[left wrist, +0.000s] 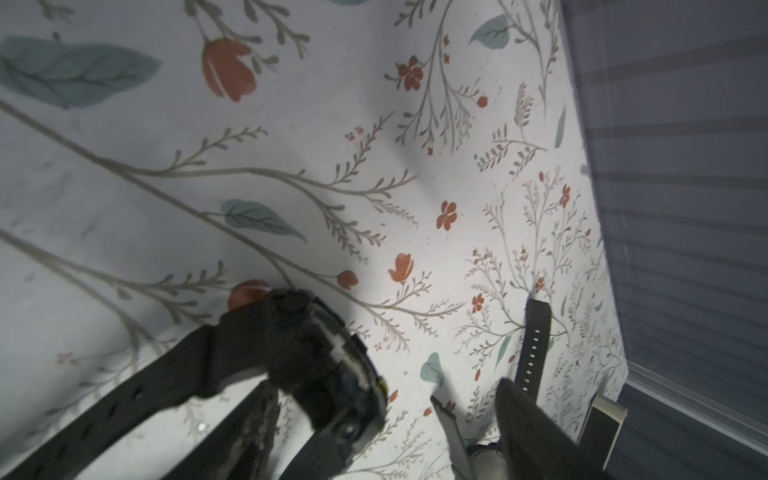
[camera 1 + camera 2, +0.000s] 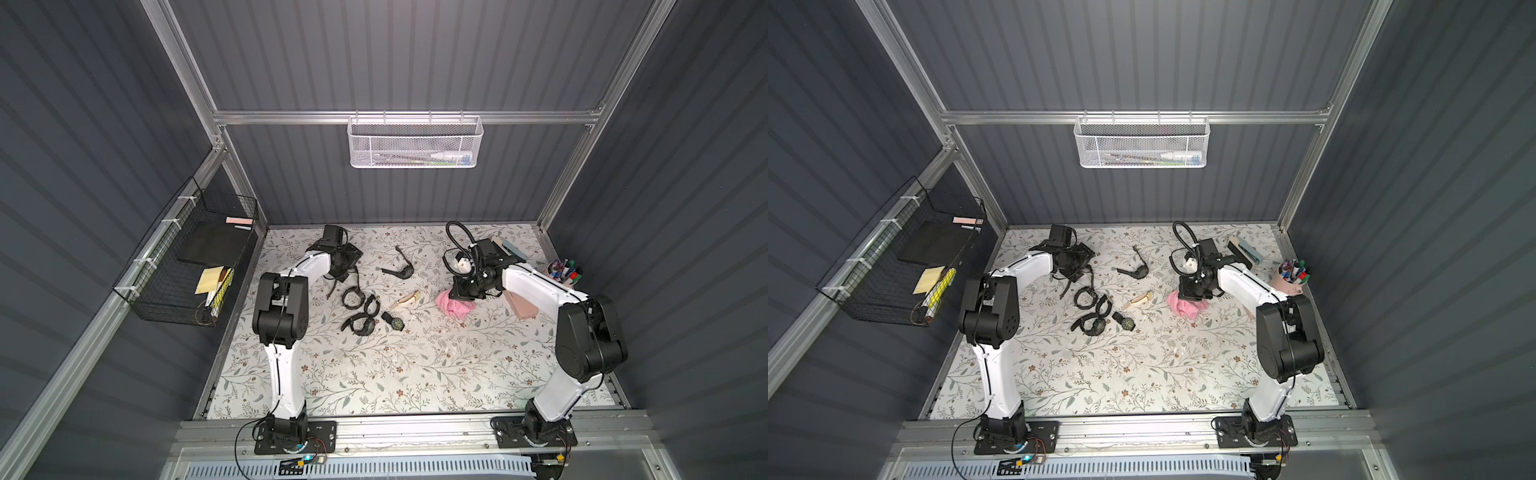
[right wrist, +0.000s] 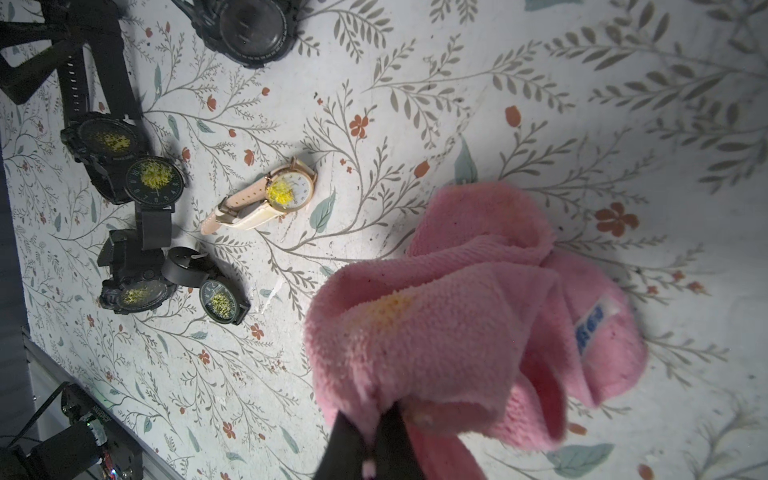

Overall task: Wipe the watch dial
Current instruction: Adjust the watch at the center of the board.

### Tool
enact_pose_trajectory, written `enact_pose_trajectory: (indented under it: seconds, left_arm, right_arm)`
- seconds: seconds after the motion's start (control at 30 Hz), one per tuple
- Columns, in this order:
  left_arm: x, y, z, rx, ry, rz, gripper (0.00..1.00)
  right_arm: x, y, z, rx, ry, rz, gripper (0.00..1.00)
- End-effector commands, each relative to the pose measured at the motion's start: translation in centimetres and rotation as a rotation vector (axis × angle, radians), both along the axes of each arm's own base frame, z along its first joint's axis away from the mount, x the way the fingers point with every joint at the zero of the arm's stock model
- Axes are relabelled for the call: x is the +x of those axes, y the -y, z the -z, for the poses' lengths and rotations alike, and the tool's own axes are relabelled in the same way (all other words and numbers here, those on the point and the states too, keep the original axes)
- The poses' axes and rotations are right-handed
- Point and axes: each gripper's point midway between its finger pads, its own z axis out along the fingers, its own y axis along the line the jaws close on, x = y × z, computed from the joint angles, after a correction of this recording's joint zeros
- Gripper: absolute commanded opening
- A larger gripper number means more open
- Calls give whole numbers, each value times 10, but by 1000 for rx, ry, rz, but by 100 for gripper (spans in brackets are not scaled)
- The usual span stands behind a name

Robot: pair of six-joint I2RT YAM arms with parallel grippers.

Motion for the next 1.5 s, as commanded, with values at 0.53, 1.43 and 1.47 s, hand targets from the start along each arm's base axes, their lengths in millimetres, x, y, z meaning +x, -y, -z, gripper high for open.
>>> enact_pose_trajectory:
  seconds: [0.53, 1.43, 1.47]
  left_arm:
    - [5, -10, 35, 370, -32, 489, 59]
    - [-45, -6, -1, 577, -61, 756, 50]
    - [-40, -3, -15, 573, -19, 746, 60]
  right_arm:
    - [8, -2, -8, 17, -7, 1, 6]
    - [-6, 0, 1, 28, -23, 7, 7]
    - [-6, -1, 2, 30, -26, 5, 7]
